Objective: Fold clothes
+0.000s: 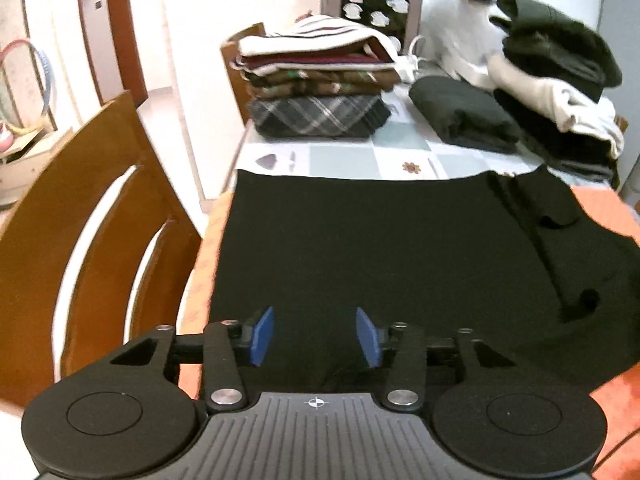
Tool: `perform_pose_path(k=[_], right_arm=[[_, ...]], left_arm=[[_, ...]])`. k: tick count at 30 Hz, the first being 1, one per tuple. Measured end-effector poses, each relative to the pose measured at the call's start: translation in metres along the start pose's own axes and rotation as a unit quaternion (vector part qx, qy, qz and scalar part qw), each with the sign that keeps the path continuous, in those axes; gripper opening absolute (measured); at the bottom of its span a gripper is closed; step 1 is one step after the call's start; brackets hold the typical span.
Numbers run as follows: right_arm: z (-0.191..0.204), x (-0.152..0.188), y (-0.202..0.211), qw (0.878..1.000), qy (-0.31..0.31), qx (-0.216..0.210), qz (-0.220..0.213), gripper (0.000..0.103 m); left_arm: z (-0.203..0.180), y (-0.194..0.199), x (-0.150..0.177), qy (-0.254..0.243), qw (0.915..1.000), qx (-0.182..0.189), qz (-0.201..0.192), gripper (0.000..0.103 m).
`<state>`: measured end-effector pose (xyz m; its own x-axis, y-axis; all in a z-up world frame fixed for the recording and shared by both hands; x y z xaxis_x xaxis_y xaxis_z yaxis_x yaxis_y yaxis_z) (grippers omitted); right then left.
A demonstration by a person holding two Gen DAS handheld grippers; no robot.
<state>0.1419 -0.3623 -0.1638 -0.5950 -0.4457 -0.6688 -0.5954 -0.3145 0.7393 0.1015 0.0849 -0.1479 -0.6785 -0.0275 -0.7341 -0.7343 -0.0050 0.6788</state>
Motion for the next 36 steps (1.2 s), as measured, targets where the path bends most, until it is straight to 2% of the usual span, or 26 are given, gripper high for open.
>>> perform_pose_path(k=[4, 10, 13, 16, 23, 24, 25, 26, 28, 30, 32, 36], right_arm=[[0.011, 0.001, 0.024, 0.999, -0.04, -0.029, -0.012, 0.05], [0.047, 0.014, 0.042, 0.997, -0.06, -0.054, -0.007, 0.05], [0.067, 0.022, 0.047, 0.996, -0.069, -0.05, 0.004, 0.05], [0.089, 0.028, 0.05, 0.996, -0.085, -0.035, 0.014, 0.05], [0.133, 0.029, 0.053, 0.993, -0.114, -0.002, 0.018, 0.05], [0.139, 0.029, 0.054, 0.993, -0.117, 0.003, 0.018, 0.05], [0.145, 0.029, 0.055, 0.993, -0.12, 0.008, 0.018, 0.05], [0.151, 0.029, 0.055, 0.992, -0.123, 0.013, 0.018, 0.05], [0.156, 0.028, 0.058, 0.991, -0.131, 0.025, 0.015, 0.05], [0.159, 0.027, 0.061, 0.99, -0.138, 0.036, 0.013, 0.05], [0.161, 0.027, 0.062, 0.989, -0.141, 0.044, 0.012, 0.05], [0.161, 0.025, 0.061, 0.988, -0.146, 0.057, 0.01, 0.051]], left_arm=[[0.013, 0.029, 0.012, 0.013, 0.9999, -0.002, 0.006, 0.057], [0.022, 0.045, 0.054, 0.017, 0.9993, 0.011, 0.033, 0.057], [0.019, 0.048, 0.071, -0.016, 0.9991, 0.026, 0.028, 0.057], [0.011, 0.045, 0.078, -0.076, 0.996, 0.044, 0.014, 0.058], [-0.001, 0.028, 0.083, -0.183, 0.9781, 0.098, -0.016, 0.056], [0.0, 0.025, 0.083, -0.186, 0.9765, 0.107, -0.018, 0.039], [0.001, 0.025, 0.082, -0.182, 0.9762, 0.117, -0.022, 0.017], [0.007, 0.026, 0.078, -0.158, 0.9793, 0.124, -0.026, 0.011], [0.021, 0.027, 0.069, -0.108, 0.9839, 0.139, -0.033, 0.009], [0.044, 0.027, 0.059, -0.033, 0.9899, 0.134, -0.031, 0.009], [0.068, 0.02, 0.055, 0.041, 0.9909, 0.127, -0.016, 0.009], [0.109, 0.007, 0.056, 0.132, 0.9875, 0.085, 0.005, 0.013]])
Point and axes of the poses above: each gripper's, at about its wrist camera, not at the fingertips, and y roughly against the way its jaws point, z to its left, x to its underside, the point moved 8 cm from there along -y, roughly the way its jaws point, and after that the axes turned 6 degrees about -z, right-handed, at the moved point
